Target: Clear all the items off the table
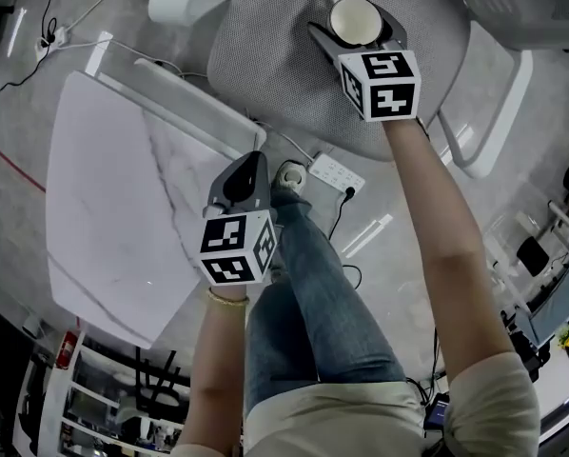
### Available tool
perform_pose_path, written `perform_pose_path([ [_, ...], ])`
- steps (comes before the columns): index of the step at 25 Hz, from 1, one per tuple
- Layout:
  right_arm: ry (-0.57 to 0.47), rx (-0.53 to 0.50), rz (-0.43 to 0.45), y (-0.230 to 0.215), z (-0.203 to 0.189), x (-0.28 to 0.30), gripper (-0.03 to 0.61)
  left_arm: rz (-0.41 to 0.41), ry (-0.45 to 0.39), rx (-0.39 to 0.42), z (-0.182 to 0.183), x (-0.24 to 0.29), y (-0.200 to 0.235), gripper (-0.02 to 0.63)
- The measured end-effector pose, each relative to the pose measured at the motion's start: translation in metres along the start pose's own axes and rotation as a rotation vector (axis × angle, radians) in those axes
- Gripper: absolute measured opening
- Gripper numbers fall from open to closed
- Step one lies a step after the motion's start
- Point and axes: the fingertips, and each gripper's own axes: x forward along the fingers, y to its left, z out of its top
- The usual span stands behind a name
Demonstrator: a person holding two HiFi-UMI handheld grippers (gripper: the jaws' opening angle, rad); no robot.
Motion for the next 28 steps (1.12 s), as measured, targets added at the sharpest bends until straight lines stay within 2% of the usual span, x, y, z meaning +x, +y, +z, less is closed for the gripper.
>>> perform_pose_path([
  [4, 0.006, -0.026, -0.022, -0.001, 0.000, -0.002, 0.420, 0.009, -0.011, -0.012, -0.005, -0.010, 0.005, 0.009],
  [6, 0.013, -0.039, -0.047, -0.003, -0.001, -0.003, 0.457, 0.016, -0.014, -0.017, -0.010, -0.015, 0.007, 0.009],
  [10, 0.014, -0.027, -0.088, -0.003, -0.004, -0.007, 0.486, 0.026, -0.020, -0.038, -0.021, -0.025, 0.014, 0.009],
  [16, 0.024, 0.033, -0.128, 0.002, -0.012, -0.017, 0.489, 0.032, -0.029, -0.040, -0.032, -0.039, 0.023, 0.009],
  [21, 0.026, 0.025, -0.157, 0.012, -0.019, -0.034, 0.489, 0.026, -0.045, -0.034, -0.037, -0.049, 0.025, 0.009],
  [28, -0.025, 0.044, -0.180, 0.046, -0.023, -0.083, 0.486, 0.022, -0.072, -0.025, -0.042, -0.072, 0.028, 0.009],
])
